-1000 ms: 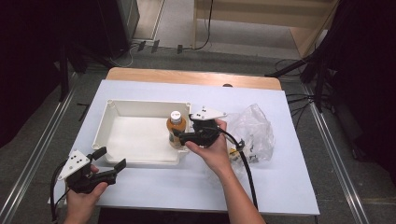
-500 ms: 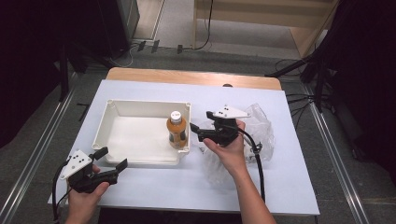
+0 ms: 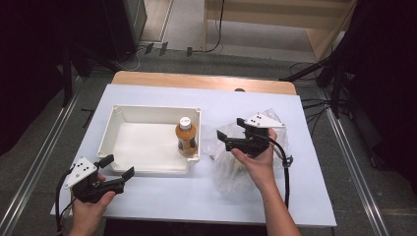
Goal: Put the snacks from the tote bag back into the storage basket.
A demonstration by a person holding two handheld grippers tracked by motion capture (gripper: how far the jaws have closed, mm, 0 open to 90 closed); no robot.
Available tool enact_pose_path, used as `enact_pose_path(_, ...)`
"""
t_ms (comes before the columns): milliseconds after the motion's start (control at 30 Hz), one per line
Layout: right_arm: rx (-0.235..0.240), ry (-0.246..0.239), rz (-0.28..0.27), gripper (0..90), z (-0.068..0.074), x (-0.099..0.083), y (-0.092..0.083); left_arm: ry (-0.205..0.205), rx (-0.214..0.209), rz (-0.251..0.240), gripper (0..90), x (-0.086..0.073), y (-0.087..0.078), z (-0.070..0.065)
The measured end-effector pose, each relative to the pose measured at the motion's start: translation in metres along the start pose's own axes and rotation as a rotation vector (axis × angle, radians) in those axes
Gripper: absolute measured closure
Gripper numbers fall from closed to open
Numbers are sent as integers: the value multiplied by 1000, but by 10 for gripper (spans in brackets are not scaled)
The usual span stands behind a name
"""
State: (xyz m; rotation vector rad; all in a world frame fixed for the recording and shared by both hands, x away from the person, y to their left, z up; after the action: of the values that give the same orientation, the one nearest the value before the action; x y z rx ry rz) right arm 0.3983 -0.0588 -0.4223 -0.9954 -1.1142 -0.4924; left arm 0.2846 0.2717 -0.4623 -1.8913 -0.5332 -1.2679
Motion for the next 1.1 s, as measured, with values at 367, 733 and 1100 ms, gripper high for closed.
enact_pose_path(367, -46, 6, 1, 151, -23, -14, -16, -2, -1, 0, 133, 0, 2, 0)
enact_pose_path(733, -93, 14, 4, 151, -43, -28, -34, 1, -6, 3, 133, 2, 6, -2)
enact_pose_path(1100, -126, 55, -12, 153, -63, -39, -55, 16, -12, 8, 133, 2, 12, -3)
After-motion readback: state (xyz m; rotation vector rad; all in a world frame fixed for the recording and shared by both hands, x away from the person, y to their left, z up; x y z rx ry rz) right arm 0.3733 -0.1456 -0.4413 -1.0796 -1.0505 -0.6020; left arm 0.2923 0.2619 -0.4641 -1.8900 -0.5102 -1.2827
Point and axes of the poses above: each handheld gripper's, and its own axes: y roughly forward along the jaws, x roughly out of its top, z roughly to its left, the point moved 9 cm from there along y, roughly forward along the jaws, and after that the axes turned 10 degrees about -x, right-handed, at the moved point
